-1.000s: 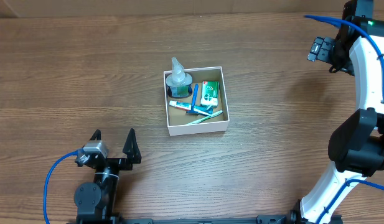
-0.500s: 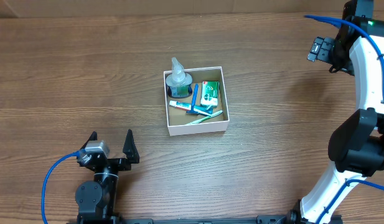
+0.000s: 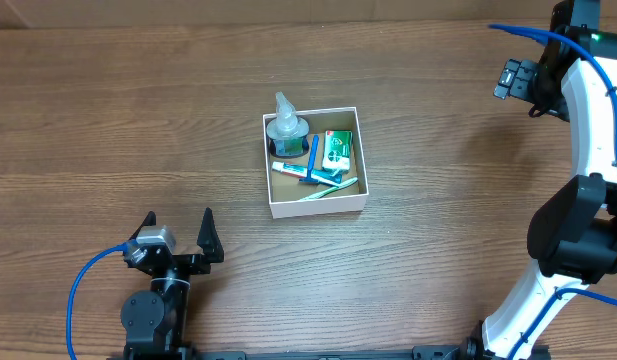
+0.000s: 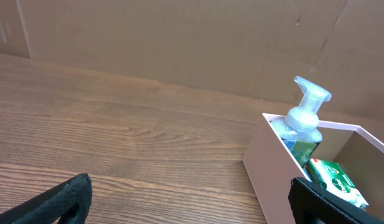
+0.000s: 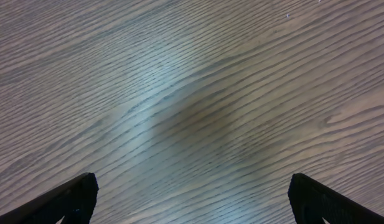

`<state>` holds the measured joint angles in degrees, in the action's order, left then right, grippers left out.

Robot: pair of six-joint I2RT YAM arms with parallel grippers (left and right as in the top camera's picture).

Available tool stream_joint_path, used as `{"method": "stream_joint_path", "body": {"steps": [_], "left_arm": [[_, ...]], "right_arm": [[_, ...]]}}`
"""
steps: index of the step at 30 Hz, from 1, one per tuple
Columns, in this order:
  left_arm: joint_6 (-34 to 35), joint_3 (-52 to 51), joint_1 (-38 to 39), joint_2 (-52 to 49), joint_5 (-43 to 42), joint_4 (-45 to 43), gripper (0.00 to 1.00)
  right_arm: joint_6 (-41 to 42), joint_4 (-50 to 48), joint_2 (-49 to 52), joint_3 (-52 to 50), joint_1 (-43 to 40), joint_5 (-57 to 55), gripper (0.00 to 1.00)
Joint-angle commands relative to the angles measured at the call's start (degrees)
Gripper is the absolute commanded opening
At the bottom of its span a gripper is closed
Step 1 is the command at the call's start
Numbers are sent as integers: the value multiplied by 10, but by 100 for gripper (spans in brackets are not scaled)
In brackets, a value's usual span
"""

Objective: Pack container

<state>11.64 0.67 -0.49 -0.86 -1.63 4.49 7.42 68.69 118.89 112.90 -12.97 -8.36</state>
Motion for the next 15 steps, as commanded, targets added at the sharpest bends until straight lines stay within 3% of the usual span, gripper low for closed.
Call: {"method": "stream_joint_path", "body": {"steps": [1, 6, 15], "left_arm": [[2, -4, -3, 6, 6, -1, 100], [2, -4, -3, 6, 6, -1, 100], [2, -4, -3, 6, 6, -1, 100]], "right_arm": [[-1, -1, 1, 0, 3, -6, 100], [-1, -1, -37, 0, 5, -6, 100], [-1, -1, -300, -12, 30, -7, 100]]}}
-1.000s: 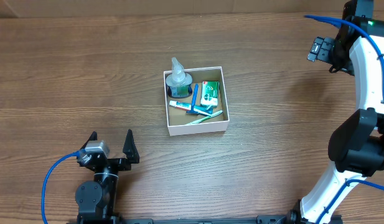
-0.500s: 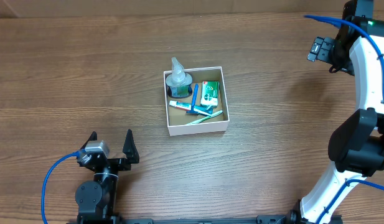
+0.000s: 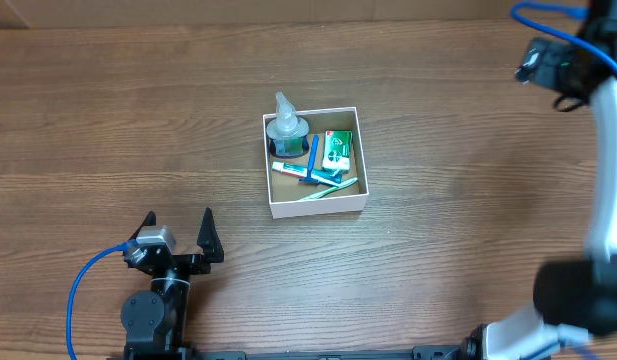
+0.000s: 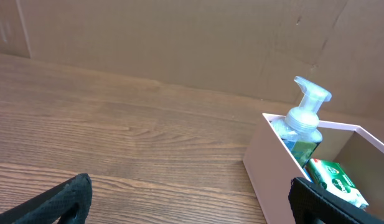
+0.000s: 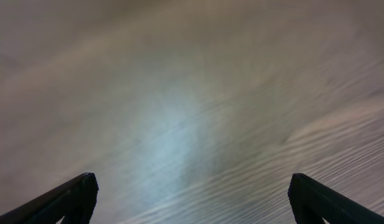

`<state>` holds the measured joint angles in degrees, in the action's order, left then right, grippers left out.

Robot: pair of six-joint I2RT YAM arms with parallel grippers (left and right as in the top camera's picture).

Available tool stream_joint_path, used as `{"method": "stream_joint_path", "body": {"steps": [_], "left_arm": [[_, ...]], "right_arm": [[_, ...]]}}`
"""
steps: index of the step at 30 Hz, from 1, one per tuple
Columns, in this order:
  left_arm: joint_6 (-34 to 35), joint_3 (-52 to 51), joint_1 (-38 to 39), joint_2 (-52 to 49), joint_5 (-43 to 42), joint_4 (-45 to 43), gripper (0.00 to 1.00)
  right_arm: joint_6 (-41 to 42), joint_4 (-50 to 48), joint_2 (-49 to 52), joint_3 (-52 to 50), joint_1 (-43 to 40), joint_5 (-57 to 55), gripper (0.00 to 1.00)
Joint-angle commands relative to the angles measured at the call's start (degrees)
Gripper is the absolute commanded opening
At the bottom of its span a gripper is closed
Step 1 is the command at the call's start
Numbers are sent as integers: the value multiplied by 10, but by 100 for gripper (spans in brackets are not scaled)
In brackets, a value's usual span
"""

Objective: Pack container

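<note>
A white open box (image 3: 318, 205) sits mid-table, holding a clear pump bottle (image 3: 285, 128), a green carton (image 3: 336, 149), a toothpaste tube (image 3: 291, 170) and a toothbrush. The left wrist view shows the box wall (image 4: 266, 174), the pump bottle (image 4: 305, 115) and the carton (image 4: 332, 177) to its right. My left gripper (image 3: 178, 228) (image 4: 190, 199) rests open near the front left, empty. At the far right edge my right gripper (image 5: 190, 199) hangs open and empty above bare, blurred wood; in the overhead view only its wrist (image 3: 558, 62) shows.
The wooden table (image 3: 138, 120) spreads round the box. A cardboard wall (image 4: 179, 37) stands behind the table. A blue cable (image 3: 83, 290) loops by the left arm's base, and the white right arm (image 3: 608, 180) rises along the right edge.
My right arm has swung further toward the back right corner, and its wrist view is now blurred. The left gripper and the box contents are unchanged.
</note>
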<state>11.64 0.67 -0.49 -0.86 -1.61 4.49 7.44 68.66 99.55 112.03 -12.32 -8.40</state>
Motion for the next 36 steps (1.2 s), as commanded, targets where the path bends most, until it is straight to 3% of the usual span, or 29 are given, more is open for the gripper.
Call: {"method": "stream_joint_path", "body": {"steps": [1, 6, 8, 13, 16, 21, 30, 36], "left_arm": [[2, -4, -3, 6, 5, -1, 100], [2, -4, -3, 6, 6, -1, 100], [2, -4, -3, 6, 5, -1, 100], [2, -4, -3, 6, 5, -1, 100], [2, -4, -3, 6, 5, -1, 100], [2, -4, -3, 6, 6, -1, 100], [2, -4, -3, 6, 6, -1, 100], [2, -4, -3, 6, 5, -1, 100]], "right_arm": [[-2, -3, -153, -19, 39, -7, 100], [-1, -96, -322, -170, 101, -19, 100], [15, -188, -393, -268, 118, -18, 100], [20, -553, -587, -598, 125, 46, 100], [20, -677, -672, -742, 125, 59, 100], [20, -801, -796, -919, 125, 60, 100], [78, -837, -962, -1100, 125, 73, 100], [73, -731, -973, -1116, 125, 70, 100]]}}
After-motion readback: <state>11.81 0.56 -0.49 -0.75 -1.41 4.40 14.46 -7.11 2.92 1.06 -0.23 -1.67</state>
